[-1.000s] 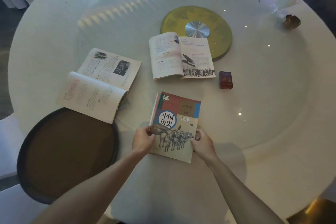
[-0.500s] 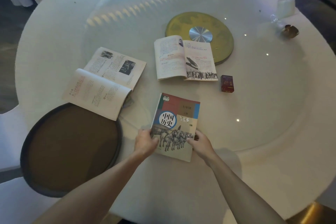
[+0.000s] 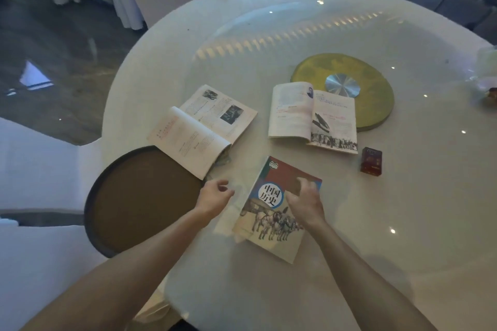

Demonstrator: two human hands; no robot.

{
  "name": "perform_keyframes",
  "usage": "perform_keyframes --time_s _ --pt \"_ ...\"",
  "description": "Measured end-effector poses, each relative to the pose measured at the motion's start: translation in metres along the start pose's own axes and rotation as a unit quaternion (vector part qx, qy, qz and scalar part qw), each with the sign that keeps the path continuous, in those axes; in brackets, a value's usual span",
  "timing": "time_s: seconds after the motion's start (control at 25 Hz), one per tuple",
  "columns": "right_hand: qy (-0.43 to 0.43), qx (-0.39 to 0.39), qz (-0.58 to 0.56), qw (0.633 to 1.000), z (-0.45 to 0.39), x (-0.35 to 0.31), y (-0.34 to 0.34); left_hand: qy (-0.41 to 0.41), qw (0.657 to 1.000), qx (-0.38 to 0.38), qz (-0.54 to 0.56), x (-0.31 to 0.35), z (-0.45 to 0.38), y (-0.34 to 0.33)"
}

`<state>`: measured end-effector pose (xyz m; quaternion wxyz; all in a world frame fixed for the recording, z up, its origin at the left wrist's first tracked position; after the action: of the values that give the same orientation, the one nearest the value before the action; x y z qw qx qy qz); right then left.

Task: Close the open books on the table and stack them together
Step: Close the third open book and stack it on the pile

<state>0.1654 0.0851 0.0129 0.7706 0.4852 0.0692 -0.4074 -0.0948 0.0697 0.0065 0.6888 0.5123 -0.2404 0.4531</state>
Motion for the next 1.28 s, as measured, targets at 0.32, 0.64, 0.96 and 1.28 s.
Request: perform_keyframes --time_s 0.32,0.64,0.96,1.28 --pt "-0.052 -0.167 -0.153 0.973 -0.019 -0.104 -0.073 -0.004 0.996 0.086 0.008 -0.012 -0.074 0.105" --pt "-0.179 -0.232 -0.278 0.915 -0.020 -0.159 -0.163 0.006 0.993 0.116 -0.038 -0.045 -0.189 0.202" --pt "-0.155 -0.088 -0.245 0.953 -0.039 -0.176 -0.172 0.042 0.998 0.049 -0.022 -0.068 -0.234 0.207" --pt "-0.173 -0.127 -0.325 0.921 -0.063 -0.175 -0.135 0.041 0.996 0.014 0.083 -0.067 -0.247 0.226"
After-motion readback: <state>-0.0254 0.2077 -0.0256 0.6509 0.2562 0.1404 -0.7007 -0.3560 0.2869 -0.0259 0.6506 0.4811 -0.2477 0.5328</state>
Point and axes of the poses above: each hand's wrist, its own z-axis away from the middle knuckle, its own y-axis out of the back of the hand, x = y × z, the point moved 3 cm from there along -z, towards the middle knuckle, and after that the axes turned 12 degrees about -y, right-handed, at the moved point
